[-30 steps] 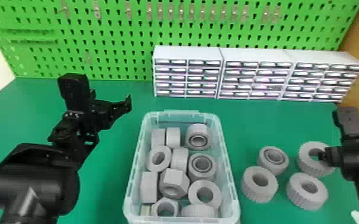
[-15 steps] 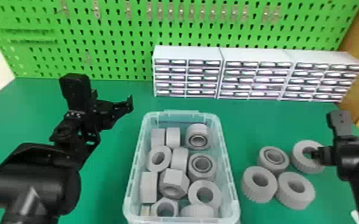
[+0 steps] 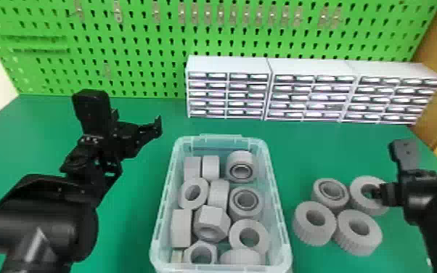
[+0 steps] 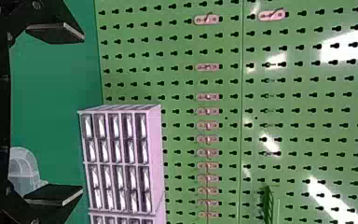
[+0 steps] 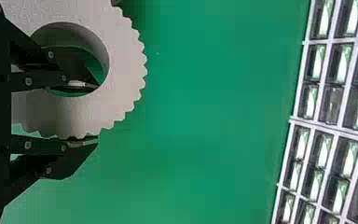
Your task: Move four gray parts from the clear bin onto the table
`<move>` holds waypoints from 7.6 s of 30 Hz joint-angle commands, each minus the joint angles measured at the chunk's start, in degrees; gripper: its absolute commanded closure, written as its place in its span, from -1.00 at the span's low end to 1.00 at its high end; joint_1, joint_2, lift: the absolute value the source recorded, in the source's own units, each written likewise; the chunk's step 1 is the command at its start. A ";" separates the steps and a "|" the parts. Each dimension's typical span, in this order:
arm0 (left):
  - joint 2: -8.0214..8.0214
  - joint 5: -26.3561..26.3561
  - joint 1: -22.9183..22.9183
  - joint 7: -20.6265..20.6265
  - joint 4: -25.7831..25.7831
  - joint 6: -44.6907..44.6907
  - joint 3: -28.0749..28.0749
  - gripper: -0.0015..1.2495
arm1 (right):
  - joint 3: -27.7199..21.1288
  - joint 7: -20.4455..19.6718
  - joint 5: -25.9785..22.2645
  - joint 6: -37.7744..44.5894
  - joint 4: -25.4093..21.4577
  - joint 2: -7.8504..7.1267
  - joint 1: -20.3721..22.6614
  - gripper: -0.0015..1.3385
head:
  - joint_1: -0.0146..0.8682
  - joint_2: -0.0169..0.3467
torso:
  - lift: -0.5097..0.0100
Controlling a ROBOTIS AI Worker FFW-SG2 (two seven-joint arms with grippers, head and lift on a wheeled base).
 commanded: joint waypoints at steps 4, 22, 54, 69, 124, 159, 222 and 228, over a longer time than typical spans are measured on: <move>0.00 0.00 -0.08 0.00 0.08 0.00 0.02 -0.77 | 1.01 0.00 0.05 0.09 0.58 -0.08 0.11 0.76 | 0.59 -0.76 | 0.77; 0.00 -0.09 0.00 0.00 0.00 0.08 0.11 -0.77 | 1.19 0.00 -0.39 1.76 0.58 0.35 0.11 -0.26 | 0.59 -0.76 | 0.77; 0.00 -0.09 0.09 -0.27 0.00 0.08 0.55 -0.77 | 11.65 -2.28 -8.83 7.83 -29.30 -1.40 4.24 -0.31 | 0.59 -0.76 | 0.77; -0.09 -0.61 -1.49 -1.41 -0.09 -0.09 1.86 -0.77 | 8.48 -3.60 -20.25 -7.82 -35.89 1.67 10.92 -0.31 | 0.59 -0.76 | 0.77; -0.70 -4.39 -1.84 -2.90 -1.67 -3.96 4.06 -0.76 | 1.98 -3.51 -24.47 -17.22 -38.27 2.29 13.82 -0.30 | 0.59 -0.76 | 0.77; -0.79 -7.56 -1.14 -2.29 -4.31 -3.52 3.71 -0.79 | 6.02 -3.51 -26.85 -16.96 -36.60 2.64 12.42 -0.29 | 0.59 -0.76 | 0.77; -0.35 -6.42 1.15 1.14 -3.26 -10.20 4.06 -0.78 | 8.66 -3.51 -28.60 -16.96 -35.10 2.90 12.33 -0.30 | 0.59 -0.76 | 0.77; -0.35 -6.33 1.23 1.14 -3.26 -10.20 4.41 -0.78 | 8.75 -3.51 -28.60 -16.96 -35.28 2.82 11.98 -0.30 | 0.59 -0.76 | 0.77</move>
